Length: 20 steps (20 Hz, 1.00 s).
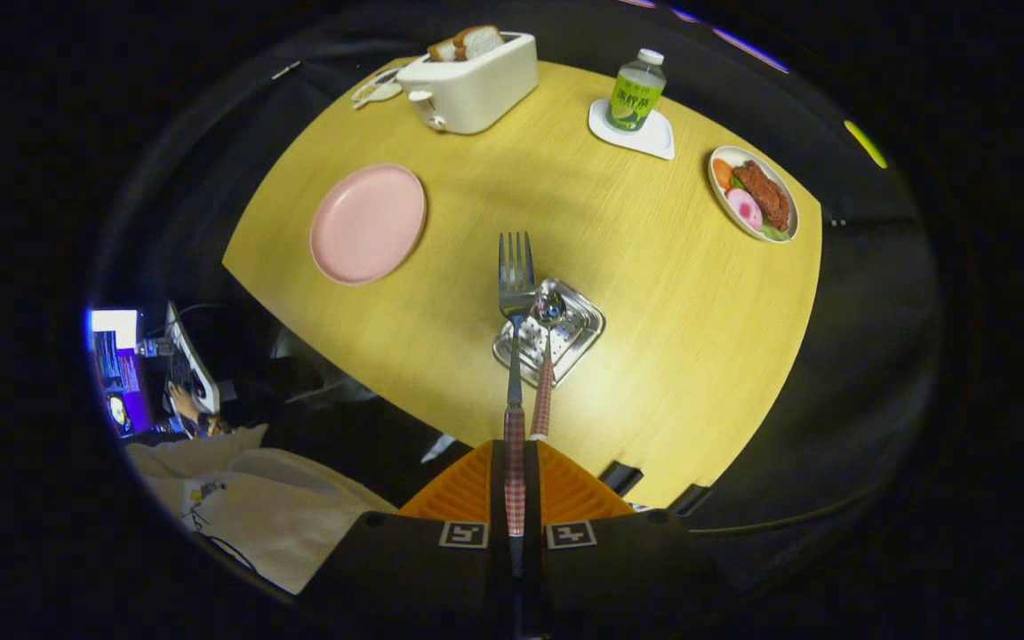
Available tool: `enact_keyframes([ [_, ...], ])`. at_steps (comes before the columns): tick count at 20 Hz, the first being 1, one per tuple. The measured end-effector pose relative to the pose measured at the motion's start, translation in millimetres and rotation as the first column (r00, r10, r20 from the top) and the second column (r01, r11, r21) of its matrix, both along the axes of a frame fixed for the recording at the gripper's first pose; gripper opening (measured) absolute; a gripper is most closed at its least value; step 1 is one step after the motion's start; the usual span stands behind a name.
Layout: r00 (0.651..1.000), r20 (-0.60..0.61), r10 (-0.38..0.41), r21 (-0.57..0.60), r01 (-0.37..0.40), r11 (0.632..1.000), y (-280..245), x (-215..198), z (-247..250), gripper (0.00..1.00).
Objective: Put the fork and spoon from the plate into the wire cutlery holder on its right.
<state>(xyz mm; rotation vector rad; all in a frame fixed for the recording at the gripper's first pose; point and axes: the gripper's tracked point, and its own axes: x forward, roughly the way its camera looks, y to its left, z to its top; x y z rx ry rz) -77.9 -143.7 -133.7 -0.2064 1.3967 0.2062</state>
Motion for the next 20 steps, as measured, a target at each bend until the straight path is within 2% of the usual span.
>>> enact_keyframes([
  [4, 0.987, -0.125, 0.105, -0.105, -0.118, 0.987, -26.9, -6.1, -21.4, 0.09],
  [10, 0.964, -0.208, 0.164, -0.138, -0.195, 0.971, -39.3, 12.1, -40.7, 0.09],
  [13, 0.946, -0.284, 0.159, -0.136, -0.204, 0.969, -41.9, 13.6, -49.2, 0.09],
  [20, 0.914, -0.391, 0.107, -0.127, -0.169, 0.977, -44.0, 21.6, -64.7, 0.09],
])
